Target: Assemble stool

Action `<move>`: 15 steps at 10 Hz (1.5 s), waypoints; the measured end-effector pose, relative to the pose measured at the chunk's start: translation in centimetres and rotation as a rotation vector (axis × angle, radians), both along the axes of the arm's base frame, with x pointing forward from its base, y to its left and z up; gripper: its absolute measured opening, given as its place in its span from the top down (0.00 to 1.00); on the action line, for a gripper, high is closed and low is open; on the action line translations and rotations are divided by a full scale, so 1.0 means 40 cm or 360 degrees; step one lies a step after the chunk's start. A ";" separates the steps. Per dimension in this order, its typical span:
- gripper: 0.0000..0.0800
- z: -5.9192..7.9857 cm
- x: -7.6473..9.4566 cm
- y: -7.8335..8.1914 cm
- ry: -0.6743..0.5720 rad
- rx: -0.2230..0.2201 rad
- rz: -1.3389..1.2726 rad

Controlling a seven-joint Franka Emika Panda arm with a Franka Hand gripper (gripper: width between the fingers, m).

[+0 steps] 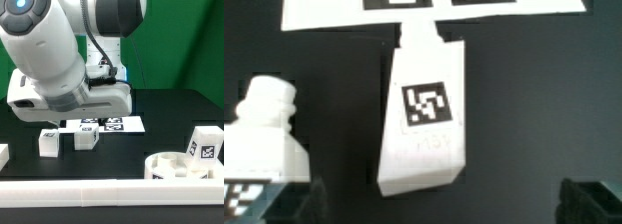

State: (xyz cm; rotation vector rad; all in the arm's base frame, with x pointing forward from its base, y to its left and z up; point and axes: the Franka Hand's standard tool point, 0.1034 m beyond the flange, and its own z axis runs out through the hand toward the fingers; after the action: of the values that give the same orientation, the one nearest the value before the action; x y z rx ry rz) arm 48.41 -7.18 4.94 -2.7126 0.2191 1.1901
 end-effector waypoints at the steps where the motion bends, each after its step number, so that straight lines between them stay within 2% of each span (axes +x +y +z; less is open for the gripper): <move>1: 0.19 -0.005 -0.006 0.003 0.0098 0.0023 0.0007; 2: 0.19 -0.006 -0.015 0.007 0.0249 0.0061 0.0016; 4: 0.19 -0.041 -0.017 0.015 0.0368 0.0035 0.0029; 7: 0.19 -0.049 -0.007 0.035 0.0326 0.0014 0.0053; 9: 0.19 -0.068 -0.008 0.034 0.0304 0.0011 0.0057; 12: 0.19 -0.107 -0.033 0.030 0.0289 0.0000 0.0048; 14: 0.19 -0.111 -0.034 0.029 0.0284 -0.0002 0.0047; 15: 0.33 -0.111 -0.034 0.029 0.0284 -0.0002 0.0047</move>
Offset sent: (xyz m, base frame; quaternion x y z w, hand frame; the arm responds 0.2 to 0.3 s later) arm -0.0048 0.0022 -0.0123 -0.0451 -0.1913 0.0484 0.9793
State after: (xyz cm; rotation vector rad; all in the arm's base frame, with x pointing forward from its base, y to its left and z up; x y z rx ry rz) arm 47.04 -6.01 0.50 -2.6199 0.2031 1.4421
